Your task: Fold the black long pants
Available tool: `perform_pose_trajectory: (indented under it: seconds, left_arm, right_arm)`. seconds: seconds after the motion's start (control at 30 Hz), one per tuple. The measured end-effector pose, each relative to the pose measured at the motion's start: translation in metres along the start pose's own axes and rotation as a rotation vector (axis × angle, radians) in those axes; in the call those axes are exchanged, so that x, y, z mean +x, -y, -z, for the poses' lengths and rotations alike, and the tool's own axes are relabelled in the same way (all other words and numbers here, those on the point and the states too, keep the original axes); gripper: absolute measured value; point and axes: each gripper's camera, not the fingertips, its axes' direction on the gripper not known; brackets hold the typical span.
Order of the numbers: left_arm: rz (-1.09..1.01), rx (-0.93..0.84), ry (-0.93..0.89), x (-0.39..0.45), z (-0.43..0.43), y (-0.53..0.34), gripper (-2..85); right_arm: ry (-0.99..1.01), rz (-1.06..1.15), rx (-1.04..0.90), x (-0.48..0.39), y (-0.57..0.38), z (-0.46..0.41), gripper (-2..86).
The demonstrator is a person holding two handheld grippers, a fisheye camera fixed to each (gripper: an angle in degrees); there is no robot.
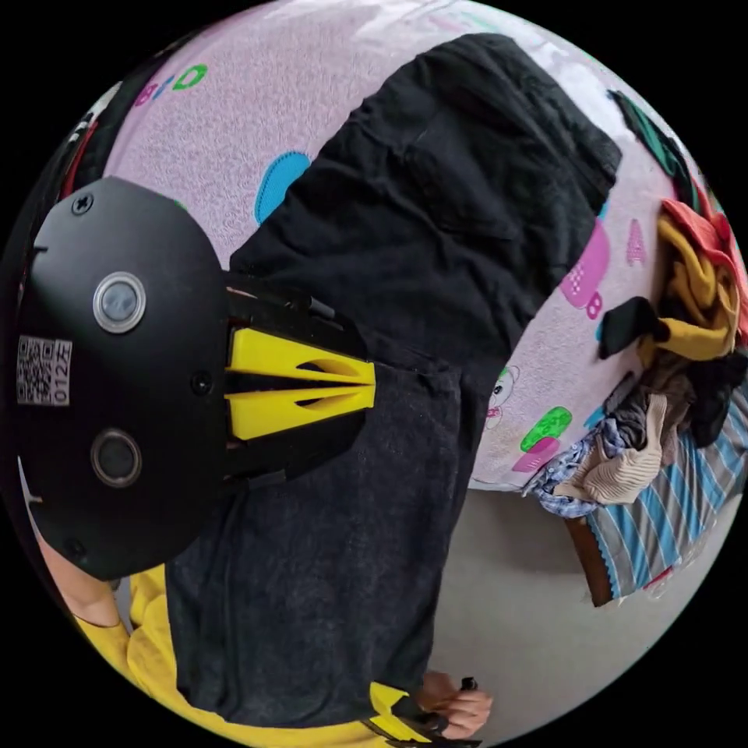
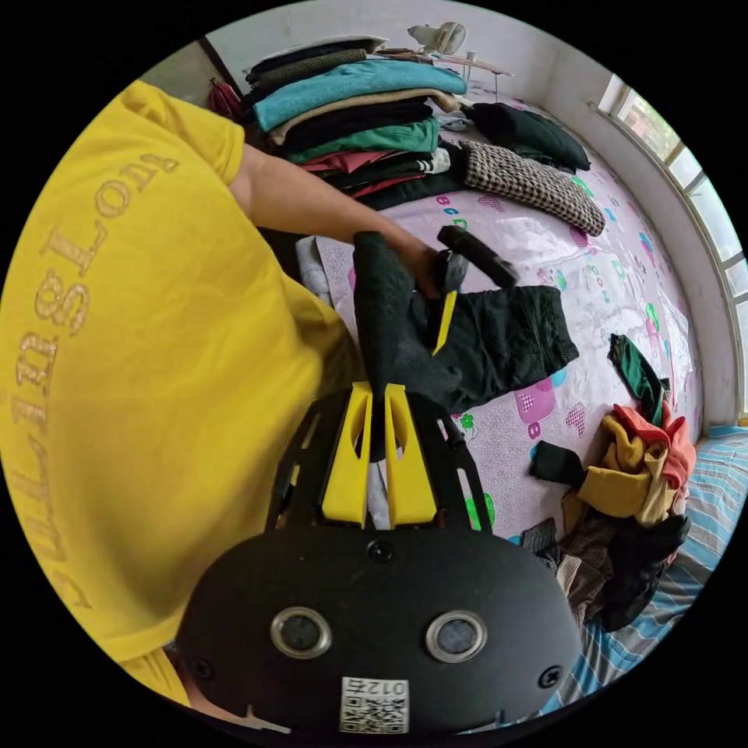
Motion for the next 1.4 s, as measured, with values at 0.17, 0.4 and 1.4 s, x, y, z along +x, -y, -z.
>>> perform_pose_trajectory:
  seconds: [0.17,0.4,1.4]
  left_arm:
    - [0.079,0.026,-0.125,-0.034,0.033,-0.008,0.4]
    - [0.208,0.217,-0.342,-0.098,0.087,-0.038,0.5]
    - [0.439,0.272,0.096,-0.023,0.142,-0.105,11.9]
  right_arm:
    - [0.109,-0.055,0.022,0.089,0.007,0.008,1.8]
    - [0.229,-0.101,0.021,0.243,0.042,0.016,2.1]
    - [0.642,-0.951,0.413,0.327,-0.281,-0.254,11.3]
